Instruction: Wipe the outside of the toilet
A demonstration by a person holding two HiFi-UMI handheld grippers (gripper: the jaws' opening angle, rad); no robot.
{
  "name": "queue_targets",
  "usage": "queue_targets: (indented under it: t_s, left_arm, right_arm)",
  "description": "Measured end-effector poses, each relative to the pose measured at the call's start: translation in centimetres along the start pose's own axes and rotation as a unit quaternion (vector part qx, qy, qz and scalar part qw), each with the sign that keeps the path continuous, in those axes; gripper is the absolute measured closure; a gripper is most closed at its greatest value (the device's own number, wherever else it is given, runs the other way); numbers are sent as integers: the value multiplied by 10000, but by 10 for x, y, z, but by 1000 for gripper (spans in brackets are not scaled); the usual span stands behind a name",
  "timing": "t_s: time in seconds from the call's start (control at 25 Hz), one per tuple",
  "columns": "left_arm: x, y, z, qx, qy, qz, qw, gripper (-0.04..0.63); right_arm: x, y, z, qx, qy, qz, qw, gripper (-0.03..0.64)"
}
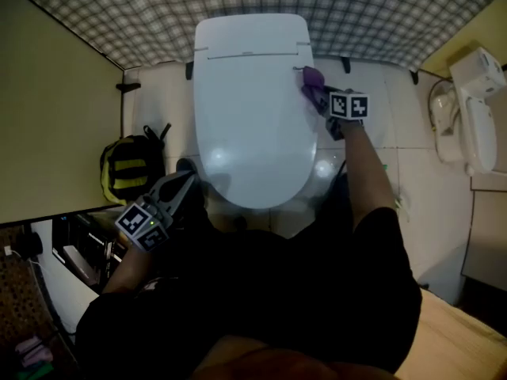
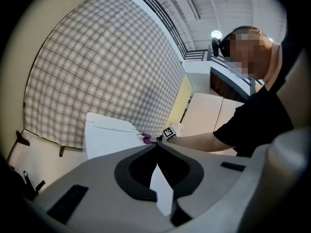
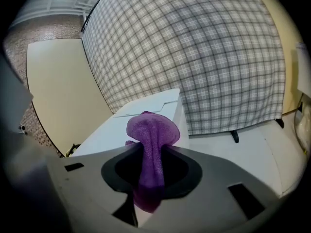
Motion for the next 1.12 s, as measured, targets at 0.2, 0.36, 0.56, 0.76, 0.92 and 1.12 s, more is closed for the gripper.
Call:
queue_targets:
  t_s: [0.2, 0.36, 0.56, 0.76, 0.92, 1.12]
  left_arm:
    - [-26, -12, -23, 119, 20, -215, 9997, 603]
    - [-56, -23, -42, 217, 114, -382, 9990, 603]
    - [-83, -34, -50, 360, 293, -602, 9971, 603]
    - [-100, -40, -47, 313, 385, -891, 9948, 603]
    - [-109, -46, -53, 398, 452, -1069, 9924, 603]
    - [-108, -51, -52, 340, 457, -1110, 9922, 603]
  right_arm:
    - [36, -35, -48, 145, -110, 18, 9998, 518]
    - [67, -72, -73, 196, -264, 29, 9995, 518]
    - [95, -110, -115, 34, -42, -99, 9999, 517]
    - [116, -135, -143, 40, -362, -593, 9976, 500]
    - [137, -161, -168, 101, -433, -477, 9979, 500]
    - [148, -177, -191, 169, -353, -187, 9991, 500]
Point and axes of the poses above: the fingertips, and each gripper's own axes: y backward along the fingers, x to its right, z out of its underside, the point moved 1 cm from there along y, backward along the fingers, and after that the axes turned 12 degrees about y, right-handed, at the moved point
